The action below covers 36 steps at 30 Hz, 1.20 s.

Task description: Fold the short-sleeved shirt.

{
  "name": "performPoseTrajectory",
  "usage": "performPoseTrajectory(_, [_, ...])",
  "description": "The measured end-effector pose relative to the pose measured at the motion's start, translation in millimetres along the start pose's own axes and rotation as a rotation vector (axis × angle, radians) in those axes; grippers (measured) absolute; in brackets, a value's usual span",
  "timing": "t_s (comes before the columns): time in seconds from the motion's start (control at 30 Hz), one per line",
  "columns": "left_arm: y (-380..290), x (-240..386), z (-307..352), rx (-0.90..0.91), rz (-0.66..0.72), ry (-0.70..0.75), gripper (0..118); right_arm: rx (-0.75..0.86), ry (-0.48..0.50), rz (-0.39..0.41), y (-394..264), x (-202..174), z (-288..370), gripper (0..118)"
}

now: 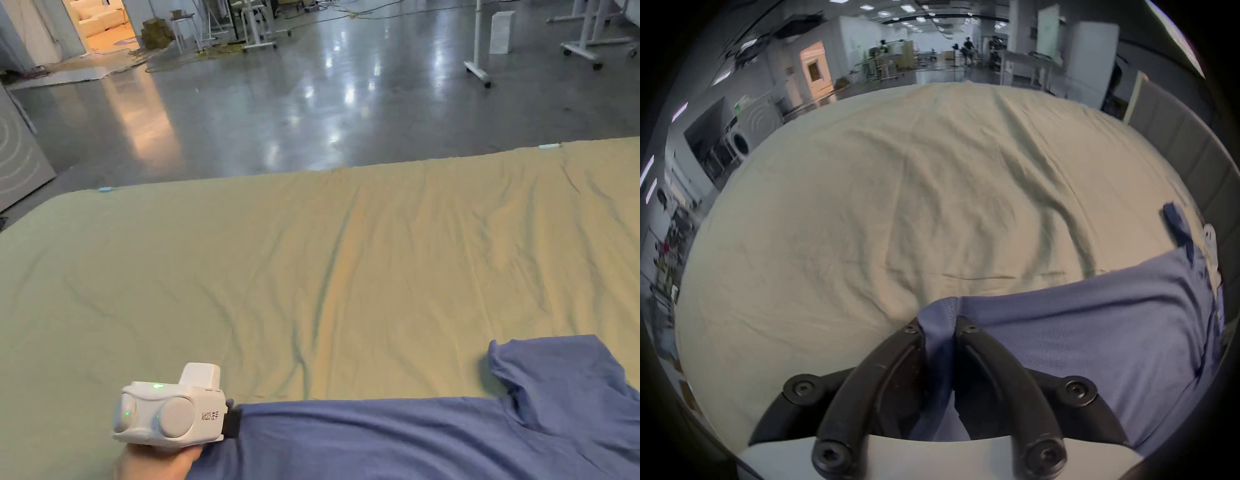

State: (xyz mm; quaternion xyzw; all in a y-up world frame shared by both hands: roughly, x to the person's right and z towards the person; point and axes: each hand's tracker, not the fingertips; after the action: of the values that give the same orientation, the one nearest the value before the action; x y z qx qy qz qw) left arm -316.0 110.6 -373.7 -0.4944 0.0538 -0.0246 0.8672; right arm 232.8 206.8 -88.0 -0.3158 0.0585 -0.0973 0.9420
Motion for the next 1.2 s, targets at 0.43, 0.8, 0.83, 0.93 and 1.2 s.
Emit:
performPoseTrajectory(0.43, [20, -7, -30, -0.131, -0.053, 0.003, 12, -0.217, 0.017, 0.059, 159, 67, -244, 77])
performPoseTrajectory(0.8, [14, -2, -25, -0.118, -0.059, -0.007, 12, -0.407, -0.052, 0.366, 144, 47, -326, 26])
performPoseTrajectory(0.83, [12, -2, -23, -0.109, -0.067, -0.004, 12, -0.418, -0.064, 0.358, 143, 45, -325, 9])
performPoseTrajectory(0.93, [6, -3, -17, -0.073, -0.066, -0.005, 12, -0.424, -0.048, 0.332, 143, 46, -329, 2])
performPoseTrajectory(1.2, [-69, -43, 133, 0.231, 0.146, -0.256, 8, -0.146, 0.075, 0.164, 141, 62, -180, 2])
